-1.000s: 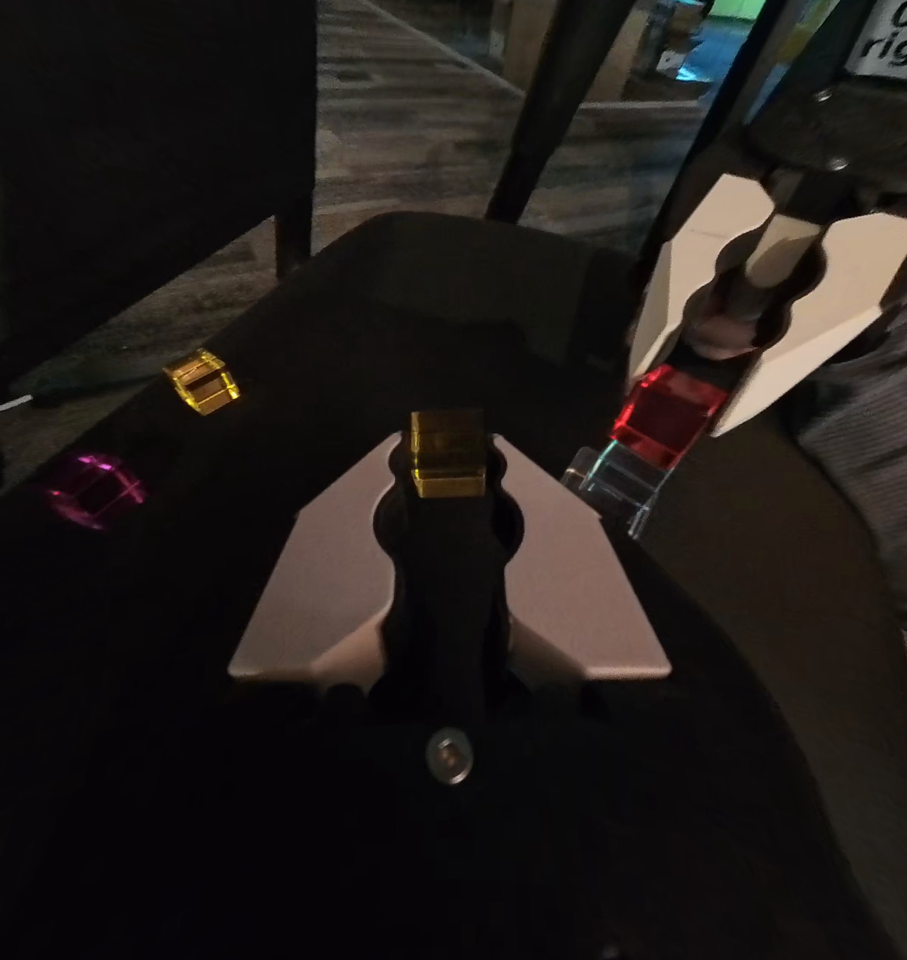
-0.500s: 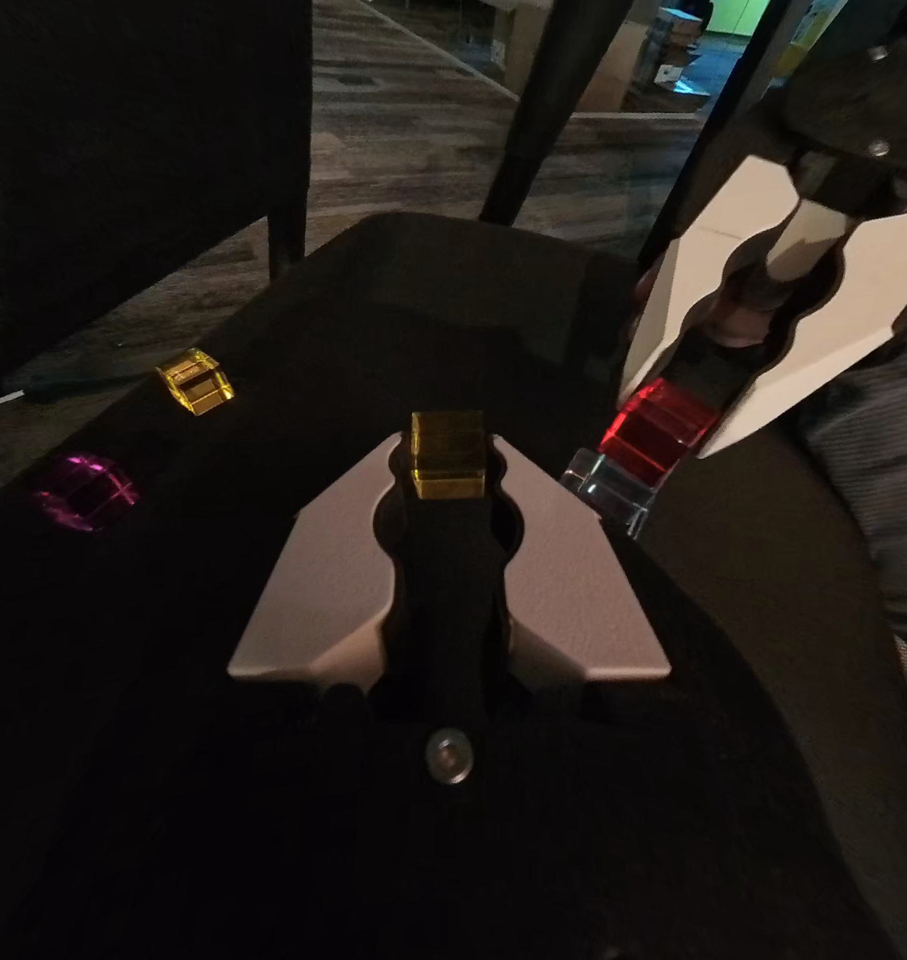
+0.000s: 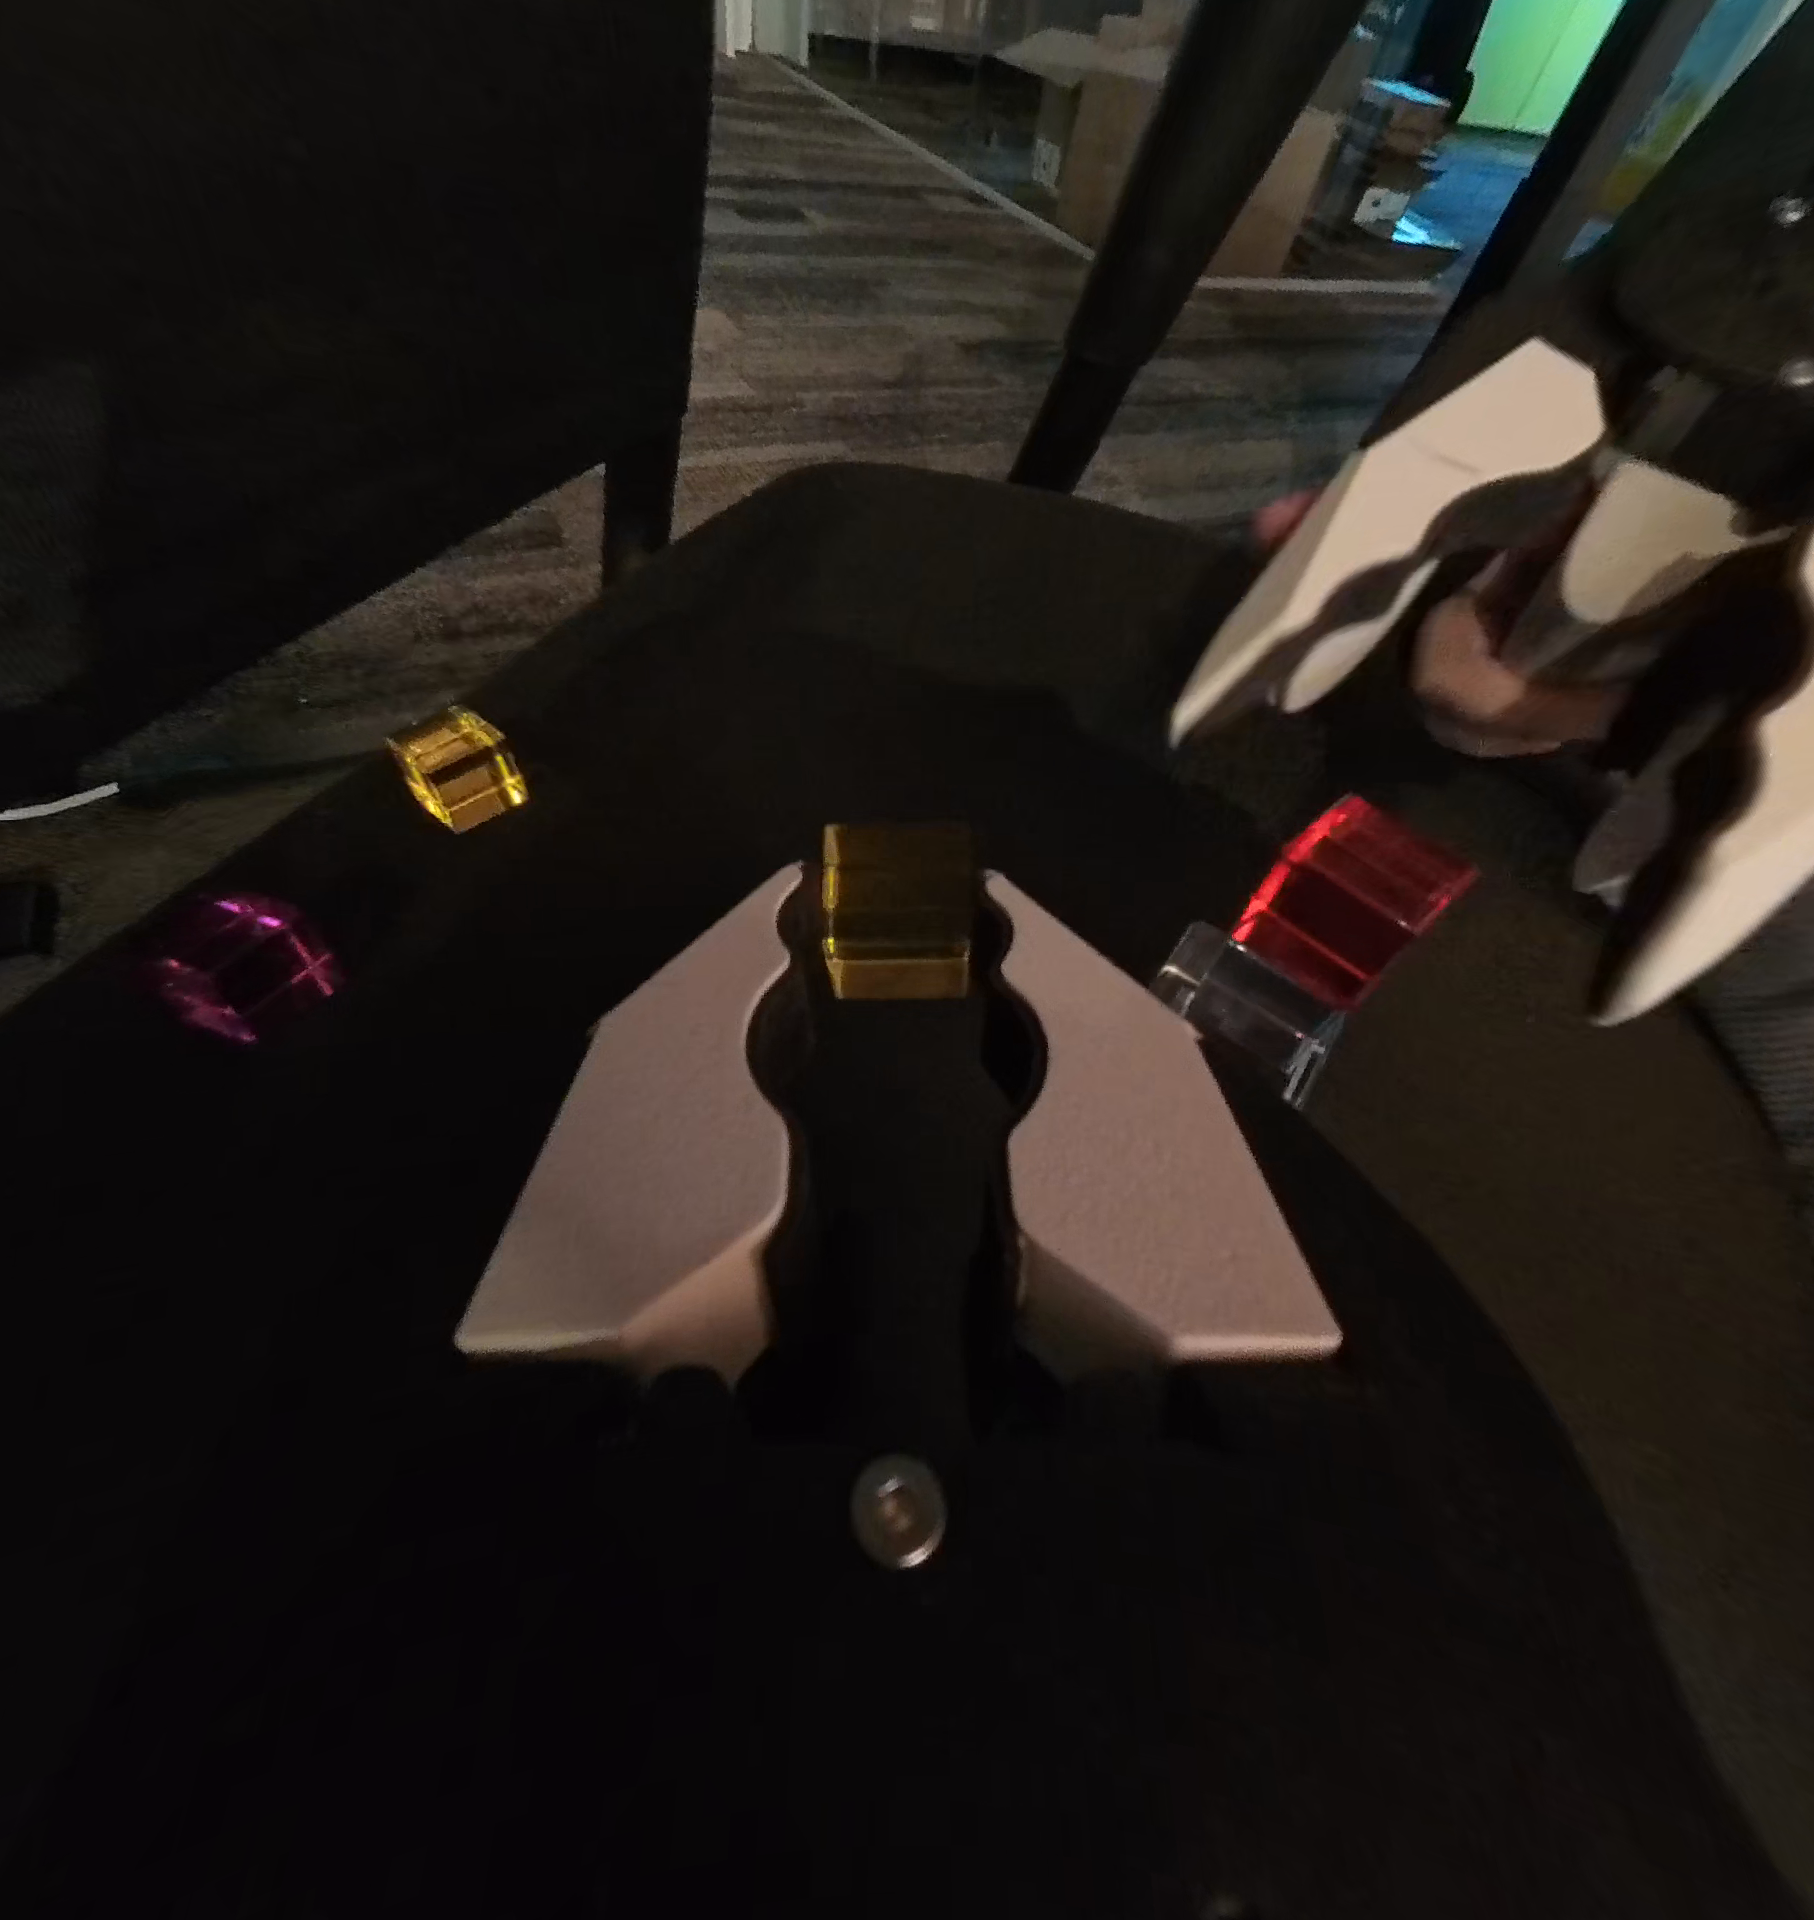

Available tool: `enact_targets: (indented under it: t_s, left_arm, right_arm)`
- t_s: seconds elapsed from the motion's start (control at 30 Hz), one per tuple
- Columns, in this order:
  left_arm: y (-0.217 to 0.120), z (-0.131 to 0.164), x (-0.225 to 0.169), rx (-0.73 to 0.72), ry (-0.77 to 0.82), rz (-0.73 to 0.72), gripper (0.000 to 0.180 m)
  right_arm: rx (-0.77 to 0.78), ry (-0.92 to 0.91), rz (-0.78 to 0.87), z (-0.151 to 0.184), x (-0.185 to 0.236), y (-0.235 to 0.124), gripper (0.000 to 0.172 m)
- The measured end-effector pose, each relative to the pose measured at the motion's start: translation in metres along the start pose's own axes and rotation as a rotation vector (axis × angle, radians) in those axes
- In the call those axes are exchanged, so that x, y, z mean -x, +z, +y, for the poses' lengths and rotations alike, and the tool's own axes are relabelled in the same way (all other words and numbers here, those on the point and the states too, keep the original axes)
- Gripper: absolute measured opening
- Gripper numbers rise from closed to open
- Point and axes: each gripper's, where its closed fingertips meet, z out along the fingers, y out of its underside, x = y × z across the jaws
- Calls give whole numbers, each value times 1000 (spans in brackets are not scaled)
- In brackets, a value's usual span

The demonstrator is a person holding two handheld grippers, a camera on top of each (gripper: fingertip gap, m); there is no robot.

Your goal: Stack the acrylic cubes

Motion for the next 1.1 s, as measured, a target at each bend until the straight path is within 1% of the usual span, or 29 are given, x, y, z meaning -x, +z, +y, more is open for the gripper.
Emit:
enact_targets:
  t_s: [0.03, 0.07, 0.13, 0.2, 0.27, 0.3, 0.37, 0.43, 0.5, 0.6, 0.67, 0.77, 0.97, 1.1]
  left_arm:
    - [-2, -2, 0, -15, -2, 0, 27]
    - [-4, -6, 0, -38, 4, 1, 27]
    - [-13, -20, -3, -112, 36, 5, 27]
    - [-28, -42, -17, -218, 81, 59, 27]
    - [-42, -60, -33, -293, 105, 117, 27]
    - [-46, -65, -42, -299, 104, 160, 27]
    - [-49, -69, -56, -259, 81, 229, 27]
    - [-45, -67, -65, -182, 60, 248, 27]
    - [-38, -59, -73, -91, 61, 245, 27]
    - [-24, -47, -78, 9, 134, 204, 27]
    - [-19, -40, -83, 40, 185, 201, 28]
    - [-18, -37, -88, 58, 186, 229, 27]
    - [-22, -38, -87, 57, 176, 225, 27]
    - [-15, -31, -85, 99, 178, 217, 27]
  right_arm:
    - [-73, -11, 17, -10, -3, -3, 82]
    - [-167, -14, 38, -23, -7, -8, 87]
    - [-401, 7, 111, -50, -21, -27, 86]
    - [-592, 23, 283, -65, -48, -54, 78]
    - [-718, 3, 498, -66, -71, -84, 70]
    - [-770, -16, 600, -64, -78, -99, 66]
    - [-849, -56, 758, -58, -85, -123, 53]
    - [-870, -63, 830, -52, -89, -133, 51]
    - [-851, -61, 856, -48, -92, -132, 52]
    - [-789, -89, 882, -45, -96, -122, 51]
    - [-759, -94, 876, -43, -97, -116, 51]
    - [-727, -79, 875, -39, -101, -111, 51]
    - [-698, -48, 866, -35, -105, -106, 51]
    - [-679, -49, 863, -34, -106, -102, 51]
